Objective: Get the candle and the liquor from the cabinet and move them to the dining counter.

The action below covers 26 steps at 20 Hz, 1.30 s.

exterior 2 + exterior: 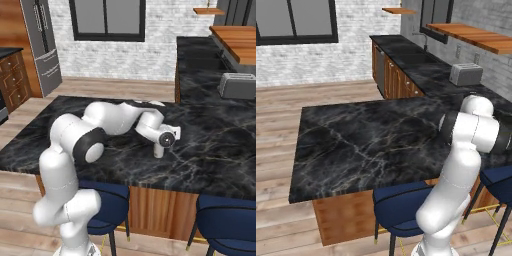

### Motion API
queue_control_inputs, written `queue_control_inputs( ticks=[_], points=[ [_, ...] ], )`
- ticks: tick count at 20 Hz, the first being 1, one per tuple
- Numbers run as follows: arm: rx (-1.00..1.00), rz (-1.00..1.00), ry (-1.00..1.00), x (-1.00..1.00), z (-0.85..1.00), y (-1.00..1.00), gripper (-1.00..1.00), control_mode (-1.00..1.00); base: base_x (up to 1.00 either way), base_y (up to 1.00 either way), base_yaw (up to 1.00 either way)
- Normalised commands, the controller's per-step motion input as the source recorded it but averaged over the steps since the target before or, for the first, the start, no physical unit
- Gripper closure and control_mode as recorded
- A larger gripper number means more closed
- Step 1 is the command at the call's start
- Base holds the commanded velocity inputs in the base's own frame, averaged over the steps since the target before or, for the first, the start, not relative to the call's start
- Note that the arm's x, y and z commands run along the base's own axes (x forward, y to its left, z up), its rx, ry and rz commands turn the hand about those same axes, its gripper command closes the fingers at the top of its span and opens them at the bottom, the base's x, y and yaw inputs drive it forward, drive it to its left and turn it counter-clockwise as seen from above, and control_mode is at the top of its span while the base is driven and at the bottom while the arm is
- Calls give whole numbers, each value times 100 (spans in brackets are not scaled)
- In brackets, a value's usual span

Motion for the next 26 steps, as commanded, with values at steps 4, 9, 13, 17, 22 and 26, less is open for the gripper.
queue_control_inputs(
  ticks=[4,9,13,17,22,26],
  points=[
    [0,0,0,2,-19,0,100,-100,0,0,0],
    [0,0,0,0,-10,0,100,-100,0,0,0],
    [0,0,0,0,0,0,100,-100,0,0,0],
    [0,0,0,0,0,0,-100,-100,0,0,0],
    [0,0,0,0,0,0,-100,-100,0,0,0],
    [0,0,0,0,2,0,-100,-100,0,0,0]
  ],
)
